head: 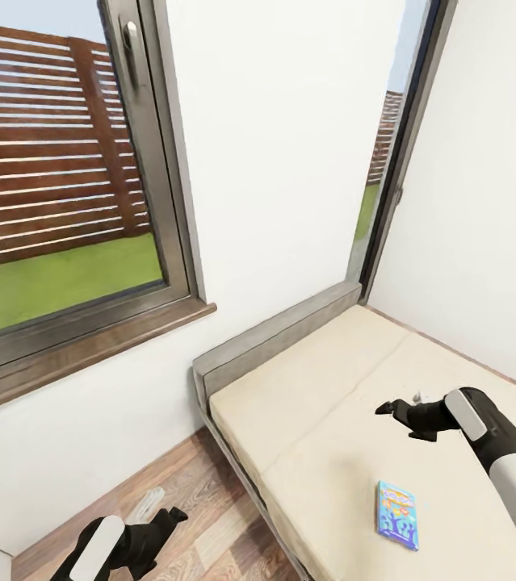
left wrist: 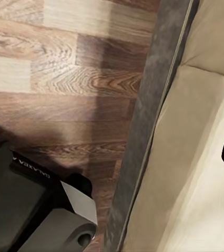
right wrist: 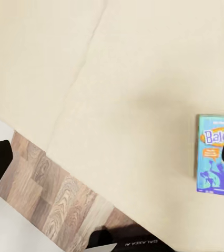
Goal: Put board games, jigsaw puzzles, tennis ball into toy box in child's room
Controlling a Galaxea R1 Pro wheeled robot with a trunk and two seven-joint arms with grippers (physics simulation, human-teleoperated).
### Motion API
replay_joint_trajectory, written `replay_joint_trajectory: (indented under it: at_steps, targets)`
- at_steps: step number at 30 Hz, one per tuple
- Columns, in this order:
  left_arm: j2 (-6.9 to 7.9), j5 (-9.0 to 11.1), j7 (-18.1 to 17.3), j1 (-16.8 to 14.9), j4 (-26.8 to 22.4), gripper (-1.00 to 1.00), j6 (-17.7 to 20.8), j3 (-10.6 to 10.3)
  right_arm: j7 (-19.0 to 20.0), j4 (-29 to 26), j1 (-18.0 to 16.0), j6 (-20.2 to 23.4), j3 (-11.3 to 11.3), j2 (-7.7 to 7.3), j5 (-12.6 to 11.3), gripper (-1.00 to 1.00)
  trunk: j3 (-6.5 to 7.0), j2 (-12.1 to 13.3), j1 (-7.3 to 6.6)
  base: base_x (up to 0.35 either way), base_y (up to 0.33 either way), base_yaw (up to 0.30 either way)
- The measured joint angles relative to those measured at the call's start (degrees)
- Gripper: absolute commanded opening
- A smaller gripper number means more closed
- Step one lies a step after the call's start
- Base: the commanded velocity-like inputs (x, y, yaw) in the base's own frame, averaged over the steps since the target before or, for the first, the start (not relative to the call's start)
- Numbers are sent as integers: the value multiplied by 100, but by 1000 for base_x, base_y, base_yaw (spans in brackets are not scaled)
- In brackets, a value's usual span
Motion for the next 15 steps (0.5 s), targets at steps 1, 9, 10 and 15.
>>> replay_joint_trajectory:
  at_steps: [1,9,10,15]
  targets:
    - [0,0,0,0,0,100,0,0,4,2,2,2,-6,-29,-6,100,-18,-40,22,0,0,-219]
    - [-4,0,0,0,0,100,2,-1,12,65,29,26,-106,-118,-21,100,-162,-361,198,0,0,-233]
    - [-4,0,0,0,0,100,2,-1,12,66,29,26,-107,-118,-25,100,-180,-401,220,0,0,-245]
    - [-2,0,0,0,0,100,2,-1,18,103,62,38,-137,-134,-25,100,-272,-602,330,0,0,-249]
